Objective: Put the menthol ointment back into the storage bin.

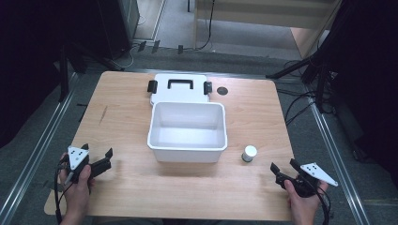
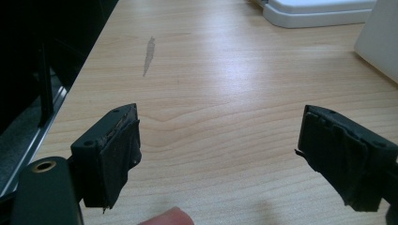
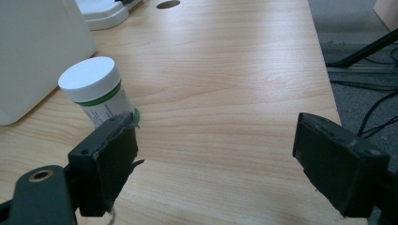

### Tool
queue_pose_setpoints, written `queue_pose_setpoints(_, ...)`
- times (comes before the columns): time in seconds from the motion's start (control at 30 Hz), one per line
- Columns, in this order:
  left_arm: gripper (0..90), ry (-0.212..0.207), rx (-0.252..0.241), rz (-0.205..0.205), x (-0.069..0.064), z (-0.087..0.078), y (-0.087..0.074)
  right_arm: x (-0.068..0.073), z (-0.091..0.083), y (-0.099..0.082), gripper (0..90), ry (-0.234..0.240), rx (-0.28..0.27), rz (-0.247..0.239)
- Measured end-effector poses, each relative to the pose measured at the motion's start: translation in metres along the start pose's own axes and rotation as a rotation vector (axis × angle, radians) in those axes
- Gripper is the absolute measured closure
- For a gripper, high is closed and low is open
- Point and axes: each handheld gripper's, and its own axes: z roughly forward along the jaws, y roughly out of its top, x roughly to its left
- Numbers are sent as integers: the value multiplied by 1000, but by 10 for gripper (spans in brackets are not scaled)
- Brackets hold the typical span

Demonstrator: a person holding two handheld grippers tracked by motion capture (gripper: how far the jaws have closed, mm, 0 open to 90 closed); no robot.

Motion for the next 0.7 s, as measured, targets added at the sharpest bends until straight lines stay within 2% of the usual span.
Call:
queue_pose_setpoints(0.37,143,-13,1,0,0,0,0,2,0,3,159,45,51,-13)
queue_pose_setpoints(0.43,143,-13,1,-2,0,0,0,4,0,4,162,55,70,-25)
queue_pose_setpoints(0.47,143,-12,-1,-3,0,0,0,6,1,6,162,56,99,-37)
queue_pose_setpoints(0.5,143,-12,-1,-3,0,0,0,6,1,6,162,56,99,-37)
queue_pose_setpoints(0.53,143,-13,1,-2,0,0,0,9,1,9,162,49,129,-55)
queue_pose_setpoints(0.7,143,-12,8,3,0,1,1,13,0,19,174,36,179,-84)
